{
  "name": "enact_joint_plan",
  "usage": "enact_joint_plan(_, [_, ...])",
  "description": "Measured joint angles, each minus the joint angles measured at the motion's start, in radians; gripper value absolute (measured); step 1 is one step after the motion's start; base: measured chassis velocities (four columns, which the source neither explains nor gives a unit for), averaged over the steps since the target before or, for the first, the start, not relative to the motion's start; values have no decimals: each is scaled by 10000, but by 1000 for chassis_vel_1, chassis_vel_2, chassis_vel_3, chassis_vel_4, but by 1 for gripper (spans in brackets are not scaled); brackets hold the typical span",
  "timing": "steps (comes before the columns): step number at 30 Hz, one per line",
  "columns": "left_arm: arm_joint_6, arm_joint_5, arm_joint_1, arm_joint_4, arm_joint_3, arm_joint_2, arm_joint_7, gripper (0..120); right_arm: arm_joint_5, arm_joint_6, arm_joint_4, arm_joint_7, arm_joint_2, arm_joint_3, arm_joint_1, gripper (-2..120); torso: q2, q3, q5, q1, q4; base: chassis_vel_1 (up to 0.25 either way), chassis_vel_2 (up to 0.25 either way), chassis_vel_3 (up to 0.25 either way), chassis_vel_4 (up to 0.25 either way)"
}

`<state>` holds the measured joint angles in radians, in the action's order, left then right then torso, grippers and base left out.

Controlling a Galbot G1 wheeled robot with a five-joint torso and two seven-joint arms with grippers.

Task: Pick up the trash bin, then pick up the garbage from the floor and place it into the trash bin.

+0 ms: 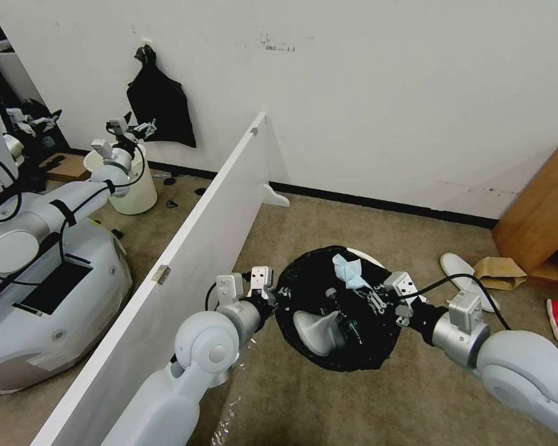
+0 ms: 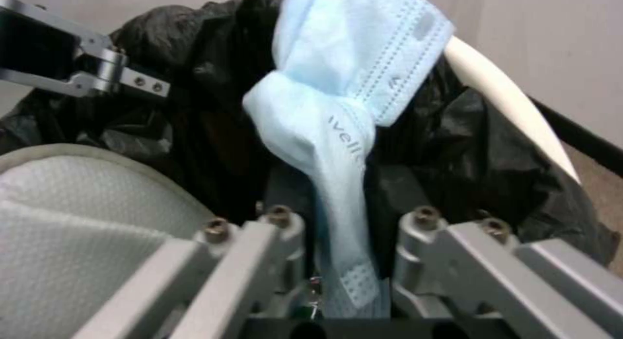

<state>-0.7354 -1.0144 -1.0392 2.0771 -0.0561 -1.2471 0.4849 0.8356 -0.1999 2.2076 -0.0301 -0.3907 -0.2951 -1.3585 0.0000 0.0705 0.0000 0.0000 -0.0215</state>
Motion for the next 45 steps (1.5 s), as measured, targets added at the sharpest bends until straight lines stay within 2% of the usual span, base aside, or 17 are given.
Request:
enact_joint_plan(2, [-1, 11, -73, 44, -13, 26, -1, 2, -37, -10, -61, -38, -87, 59, 6, 35, 0, 0, 0, 0, 0, 0, 0, 0, 0])
enact_joint_plan(5, [-1, 13, -96, 58, -22, 38, -2, 2, -48, -13, -82, -49, -114, 75, 7, 39, 0, 0, 0, 0, 0, 0, 0, 0, 0])
enact_joint_plan(7, [-1, 16, -140, 90, -38, 76, -10, 2, -67, -18, -114, -69, -136, 100, 12, 51, 0, 1, -1, 0, 0, 0, 0, 0, 0])
enact_joint_plan(9, [-2, 19, -147, 99, -52, 89, -8, 2, -68, -27, -122, -85, -138, 103, 17, 55, 0, 0, 0, 0, 0, 0, 0, 0, 0])
enact_joint_plan(11, [-2, 21, -152, 113, -63, 95, -8, 2, -69, -38, -132, -101, -139, 109, 25, 65, 0, 0, 0, 0, 1, 0, 0, 0, 0])
enact_joint_plan(12, [-2, 21, -152, 113, -63, 95, -8, 2, -69, -38, -132, -101, -139, 109, 25, 65, 0, 0, 0, 0, 1, 0, 0, 0, 0])
enact_joint_plan(14, [-2, 19, -157, 126, -59, 93, -10, 2, -68, -44, -126, -98, -131, 110, 26, 76, 0, 0, 0, 0, 1, 0, 0, 0, 0])
enact_joint_plan(15, [-2, 19, -157, 126, -59, 93, -10, 2, -68, -44, -126, -98, -131, 110, 26, 76, 0, 0, 0, 0, 1, 0, 0, 0, 0])
enact_joint_plan(17, [-2, 15, -174, 149, -55, 76, -32, 2, -61, -50, -92, -91, -118, 113, 17, 88, 1, 0, 0, 0, 0, 0, 0, 0, 0])
enact_joint_plan(18, [-2, 15, -174, 149, -55, 76, -32, 2, -61, -50, -92, -91, -118, 113, 17, 88, 1, 0, 0, 0, 0, 0, 0, 0, 0])
enact_joint_plan(20, [-2, 11, -210, 181, -53, 70, -47, 2, -66, -58, -86, -89, -118, 123, 4, 96, 0, 0, 0, 0, 0, 0, 0, 0, 0])
enact_joint_plan(25, [-2, 27, -279, 218, -95, 92, -46, 2, -104, -72, -53, -70, -128, 152, 0, 100, 0, 0, 0, 0, 0, 0, 0, 0, 0])
enact_joint_plan(39, [1, 7, -495, 308, -222, 81, 145, 2, -163, -129, 139, 1, -84, 152, -33, 100, 0, 0, 0, 0, 0, 0, 0, 0, 0])
enact_joint_plan(40, [7, 6, -674, 358, -391, 109, 277, 2, -183, -116, 280, 20, -8, 49, -36, 100, 0, 0, -1, 0, -1, 0, 0, 0, 0])
enact_joint_plan(45, [10, 192, -1237, 681, -658, 159, 301, 2, -224, 28, 487, 68, 135, -137, -38, 100, 0, 0, -1, 0, 1, 0, 0, 0, 0])
